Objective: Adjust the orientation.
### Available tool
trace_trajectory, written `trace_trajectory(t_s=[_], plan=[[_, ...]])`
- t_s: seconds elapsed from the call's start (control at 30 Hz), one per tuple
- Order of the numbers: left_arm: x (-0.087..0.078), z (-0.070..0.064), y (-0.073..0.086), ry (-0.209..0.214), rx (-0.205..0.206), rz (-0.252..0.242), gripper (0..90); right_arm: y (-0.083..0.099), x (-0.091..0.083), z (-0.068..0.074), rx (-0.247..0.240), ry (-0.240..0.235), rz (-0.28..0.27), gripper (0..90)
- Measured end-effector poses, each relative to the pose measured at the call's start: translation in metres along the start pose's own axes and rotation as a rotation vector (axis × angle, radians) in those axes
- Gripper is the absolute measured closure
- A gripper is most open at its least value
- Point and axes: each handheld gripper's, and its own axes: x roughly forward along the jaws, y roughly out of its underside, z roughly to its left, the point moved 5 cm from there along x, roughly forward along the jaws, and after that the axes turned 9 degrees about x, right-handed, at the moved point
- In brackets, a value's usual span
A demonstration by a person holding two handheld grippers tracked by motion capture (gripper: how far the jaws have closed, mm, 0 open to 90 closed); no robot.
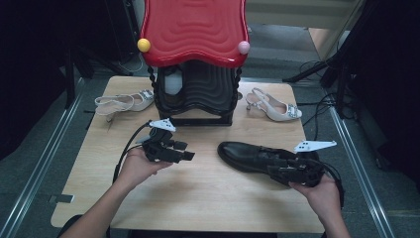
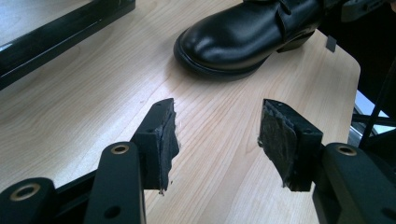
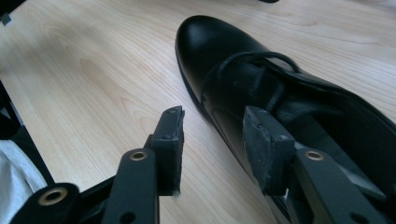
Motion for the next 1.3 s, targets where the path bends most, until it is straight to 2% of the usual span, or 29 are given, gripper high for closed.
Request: trace_trajectory(t_s=[0.1,0.17,0.27,0.33,0.5,0.53,0.57,0.63,0.7,0.8,0.9,1.07,1.2,1.3], plan=[[0.0,0.0,0.0,-0.001,0.0,-0.003,45.7,0.001,-0.004,-0.007,0.008,0.012,-0.01,60.0],[0.0,-0.001,0.0,-0.001,0.0,-0.001,45.5,0.002,-0.006,-0.015,0.009,0.064,0.003,60.8],[0.001,0.0,0.0,0.002,-0.003,-0.003,45.4,0.004,-0.007,-0.021,0.025,0.066,0.002,62.0],[0.002,0.0,0.0,0.002,-0.007,-0.003,45.3,0.004,-0.003,-0.023,0.035,0.066,0.017,61.8],[0.001,0.001,0.002,-0.011,0.003,-0.006,45.4,0.0,0.013,-0.019,0.018,0.054,0.054,61.8],[0.0,0.001,0.002,-0.01,0.003,-0.017,45.4,-0.003,0.026,-0.016,0.007,0.052,0.078,61.3],[-0.001,0.002,0.002,-0.011,-0.003,-0.017,45.3,-0.004,0.029,-0.016,0.008,0.058,0.088,61.4],[-0.001,0.002,0.002,-0.014,-0.006,-0.02,45.1,-0.005,0.037,-0.016,0.018,0.049,0.105,62.3],[-0.001,0.003,0.003,-0.013,-0.009,-0.018,44.5,-0.006,0.045,-0.016,0.017,0.018,0.112,63.8],[-0.001,0.005,0.004,-0.015,-0.012,-0.011,44.3,-0.009,0.05,-0.014,0.019,-0.009,0.123,73.1],[-0.001,0.005,0.004,-0.016,-0.012,-0.015,44.4,-0.01,0.049,-0.012,0.063,-0.065,0.124,80.5],[-0.001,0.006,0.004,-0.015,-0.019,-0.017,44.3,-0.014,0.052,-0.003,0.077,-0.053,0.135,81.1],[-0.002,0.007,0.004,-0.02,-0.02,-0.023,44.3,-0.022,0.058,0.009,0.071,-0.08,0.133,80.9],[-0.001,0.007,0.004,-0.001,-0.013,-0.029,44.9,-0.029,0.065,0.021,0.061,-0.099,0.134,80.8]])
